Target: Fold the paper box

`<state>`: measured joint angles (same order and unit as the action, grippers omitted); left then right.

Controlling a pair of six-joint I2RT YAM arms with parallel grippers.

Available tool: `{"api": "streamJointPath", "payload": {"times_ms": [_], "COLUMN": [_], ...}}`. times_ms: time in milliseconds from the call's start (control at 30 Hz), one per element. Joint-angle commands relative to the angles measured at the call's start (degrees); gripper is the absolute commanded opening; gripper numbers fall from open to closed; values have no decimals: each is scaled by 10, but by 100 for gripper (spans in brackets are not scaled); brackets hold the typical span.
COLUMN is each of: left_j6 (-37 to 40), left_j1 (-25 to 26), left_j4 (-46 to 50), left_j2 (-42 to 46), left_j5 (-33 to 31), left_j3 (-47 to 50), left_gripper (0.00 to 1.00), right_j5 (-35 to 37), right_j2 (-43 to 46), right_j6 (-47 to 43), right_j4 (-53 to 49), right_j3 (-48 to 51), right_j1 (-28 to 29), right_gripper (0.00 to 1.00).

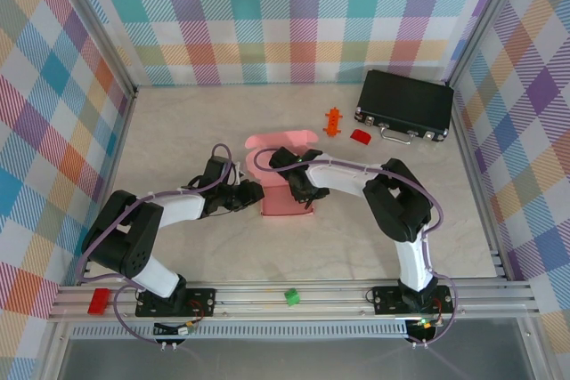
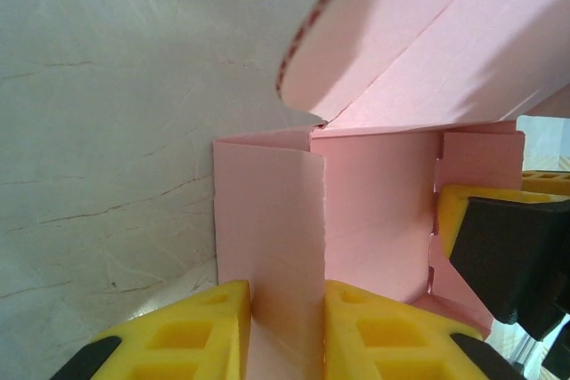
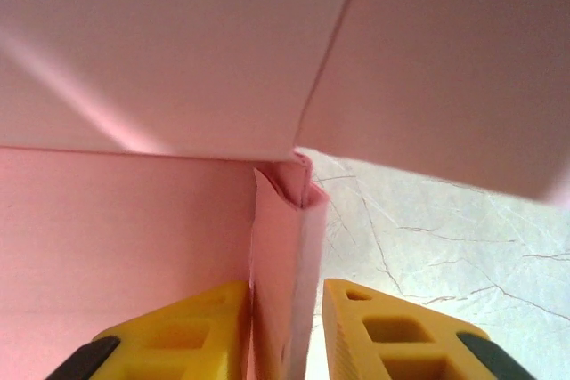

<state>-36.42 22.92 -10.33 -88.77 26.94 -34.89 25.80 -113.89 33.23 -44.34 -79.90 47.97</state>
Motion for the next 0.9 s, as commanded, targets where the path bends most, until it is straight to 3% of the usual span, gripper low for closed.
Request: {"api": "streamJointPath", "payload": {"times_ms": [0, 333, 700, 867], "left_j6": [13, 20, 60, 97], "left_j1": [10, 12, 12, 12], "left_j4": [31, 41, 102, 164], "left_j2": [8, 17, 63, 100], "left_j5": [-6, -10, -29, -66], "left_j3": [-7, -11, -47, -67], "left_gripper": [25, 29, 50, 59], "right_j5": [-19, -50, -80, -75], "right_j2": [29, 51, 124, 156], "right_j6": [17, 27, 7, 3], "right_j4": [8, 37, 86, 96], "right_j3": [13, 41, 92, 107], "right_j1": [-5, -15, -21, -25], "right_gripper": [31, 39, 51, 55]}}
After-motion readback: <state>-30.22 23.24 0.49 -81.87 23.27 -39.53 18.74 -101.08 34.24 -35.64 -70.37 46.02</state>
